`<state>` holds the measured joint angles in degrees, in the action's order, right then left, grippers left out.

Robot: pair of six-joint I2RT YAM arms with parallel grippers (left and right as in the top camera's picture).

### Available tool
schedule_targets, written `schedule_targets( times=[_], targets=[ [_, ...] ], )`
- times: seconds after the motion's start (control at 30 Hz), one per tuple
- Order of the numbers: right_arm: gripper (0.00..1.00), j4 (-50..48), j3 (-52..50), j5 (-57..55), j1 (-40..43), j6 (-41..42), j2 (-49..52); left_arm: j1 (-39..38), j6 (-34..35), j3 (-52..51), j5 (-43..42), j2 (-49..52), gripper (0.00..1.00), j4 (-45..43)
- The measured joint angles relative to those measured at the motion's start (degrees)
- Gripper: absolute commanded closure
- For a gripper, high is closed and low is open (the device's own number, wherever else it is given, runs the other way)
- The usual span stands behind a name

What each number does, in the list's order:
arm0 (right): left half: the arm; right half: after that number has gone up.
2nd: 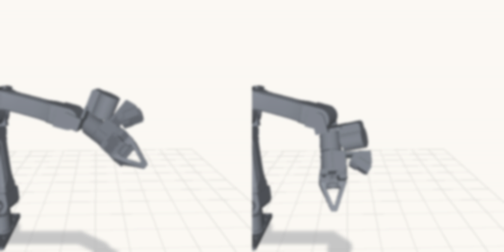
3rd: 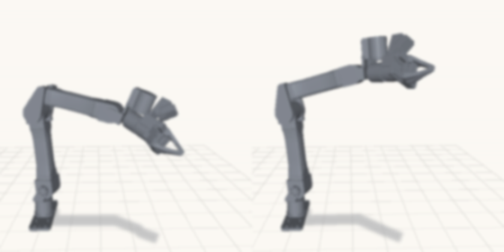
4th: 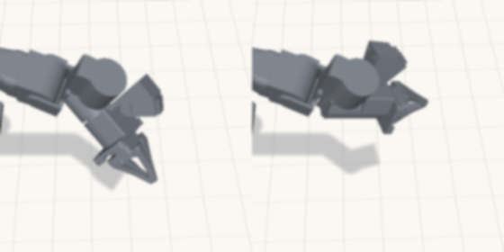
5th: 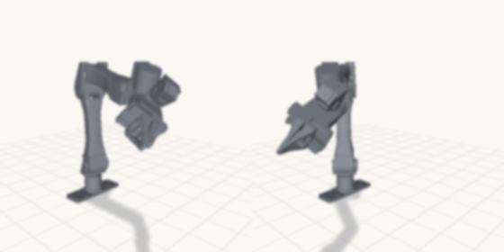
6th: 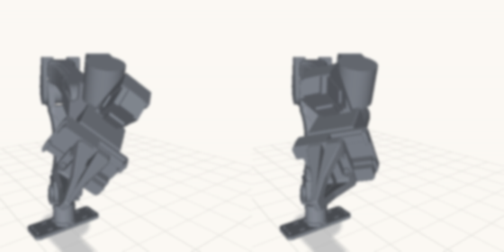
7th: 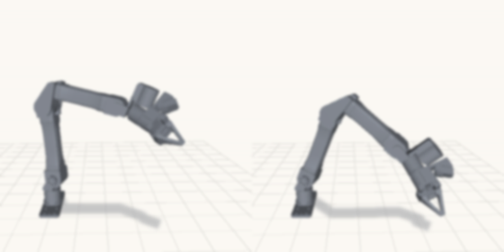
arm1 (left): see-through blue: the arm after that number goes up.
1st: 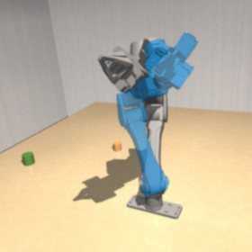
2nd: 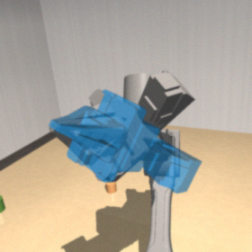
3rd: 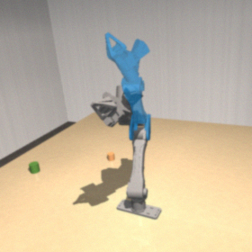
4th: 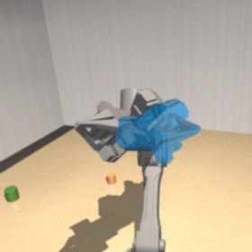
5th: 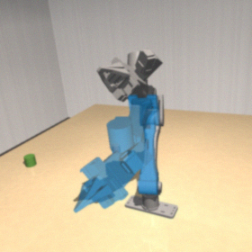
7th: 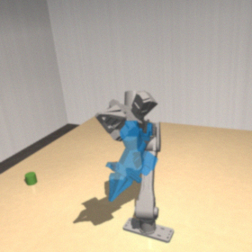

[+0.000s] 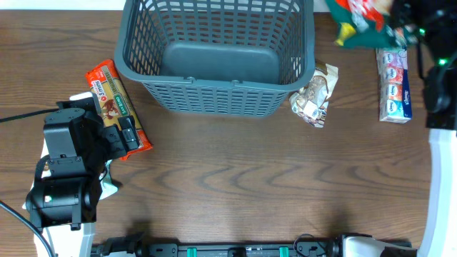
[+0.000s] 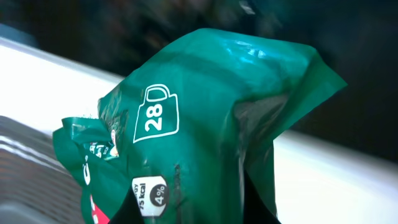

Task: Pack container
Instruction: 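Lift the Nescafe bag and drop it into the grey basket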

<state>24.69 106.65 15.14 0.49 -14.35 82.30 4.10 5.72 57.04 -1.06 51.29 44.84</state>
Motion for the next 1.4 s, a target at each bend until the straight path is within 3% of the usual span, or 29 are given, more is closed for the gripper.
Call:
schedule_targets(
  times=[0.23,0.43,0.9,0.97,1.0,1.03,1.07,1.1,1.4],
  targets=[
    [0.99,-2.7,0.2,12.9,-12.2,-3.8,4.2,0.0,0.0,0.0,0.0,0.0,0.01,0.0],
    [0.99,-0.5,0.3,15.1,-19.3,-9.5,14.9,0.0,0.0,0.0,0.0,0.0,0.01,0.3],
    [0.98,11.5,0.2,10.9,-20.4,-13.2,33.0,0.0,0.0,0.0,0.0,0.0,0.01,1.3],
    [0.77,13.1,0.2,9.6,-20.4,-13.2,34.4,0.0,0.0,0.0,0.0,0.0,0.01,1.3],
    [0.60,13.6,0.2,9.2,-20.4,-13.2,34.9,0.0,0.0,0.0,0.0,0.0,0.01,1.3],
    [0.30,13.8,0.2,8.8,-20.4,-13.1,35.1,0.0,0.0,0.0,0.0,0.0,0.02,1.3],
    [0.09,13.7,0.2,8.8,-20.4,-13.1,35.2,0.0,0.0,0.0,0.0,0.0,0.01,1.3],
    [0.01,13.4,0.2,8.9,-20.4,-13.1,35.1,0.0,0.0,0.0,0.0,0.0,0.01,1.3],
    [0.01,5.3,0.5,14.5,-19.8,-8.7,26.6,0.0,0.0,0.0,0.0,0.0,0.01,1.3]
  ],
)
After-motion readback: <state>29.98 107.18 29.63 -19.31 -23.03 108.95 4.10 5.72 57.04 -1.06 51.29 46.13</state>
